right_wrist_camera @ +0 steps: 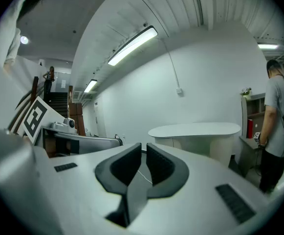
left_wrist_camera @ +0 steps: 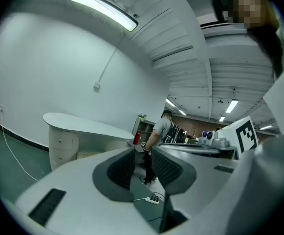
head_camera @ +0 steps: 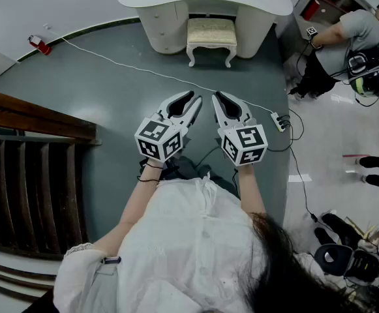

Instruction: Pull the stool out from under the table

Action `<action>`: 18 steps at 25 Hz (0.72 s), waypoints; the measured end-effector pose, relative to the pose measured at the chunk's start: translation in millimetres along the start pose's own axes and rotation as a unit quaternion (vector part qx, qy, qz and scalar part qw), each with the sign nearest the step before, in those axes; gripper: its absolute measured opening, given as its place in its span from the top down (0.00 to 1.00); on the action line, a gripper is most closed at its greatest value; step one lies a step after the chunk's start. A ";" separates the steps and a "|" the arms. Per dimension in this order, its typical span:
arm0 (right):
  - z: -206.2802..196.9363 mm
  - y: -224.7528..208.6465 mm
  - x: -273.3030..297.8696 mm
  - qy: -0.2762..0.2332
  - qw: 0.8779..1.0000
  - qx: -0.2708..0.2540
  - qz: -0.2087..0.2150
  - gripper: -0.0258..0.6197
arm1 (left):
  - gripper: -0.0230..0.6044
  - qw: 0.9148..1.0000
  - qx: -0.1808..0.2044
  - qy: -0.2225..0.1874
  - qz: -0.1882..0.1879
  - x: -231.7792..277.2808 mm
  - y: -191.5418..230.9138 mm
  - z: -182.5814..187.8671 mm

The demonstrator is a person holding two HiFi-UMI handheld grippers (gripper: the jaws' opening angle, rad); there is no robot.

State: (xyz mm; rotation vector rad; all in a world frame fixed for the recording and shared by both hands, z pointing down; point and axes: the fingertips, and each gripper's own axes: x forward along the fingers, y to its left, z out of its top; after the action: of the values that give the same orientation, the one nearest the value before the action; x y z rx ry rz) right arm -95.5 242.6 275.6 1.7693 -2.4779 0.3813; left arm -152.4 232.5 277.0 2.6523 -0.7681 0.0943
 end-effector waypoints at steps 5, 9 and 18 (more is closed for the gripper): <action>0.5 0.2 0.9 -0.007 1.000 0.005 -0.009 0.88 | 0.78 1.000 0.003 0.003 -0.001 -2.1 3.2 -0.9; -2.9 0.6 -4.4 -0.013 1.000 0.017 -0.018 0.88 | 0.78 1.000 0.005 0.003 -0.002 -8.0 1.1 -3.9; -7.6 1.6 -16.2 -0.013 1.000 0.015 -0.018 0.88 | 0.78 1.000 0.005 -0.001 0.004 -16.1 -1.8 -6.4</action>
State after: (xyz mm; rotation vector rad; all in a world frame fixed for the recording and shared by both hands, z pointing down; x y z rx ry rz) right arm -92.2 259.8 279.4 1.8387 -2.4680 0.3972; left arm -164.8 244.3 279.7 2.6585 -0.7820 0.0972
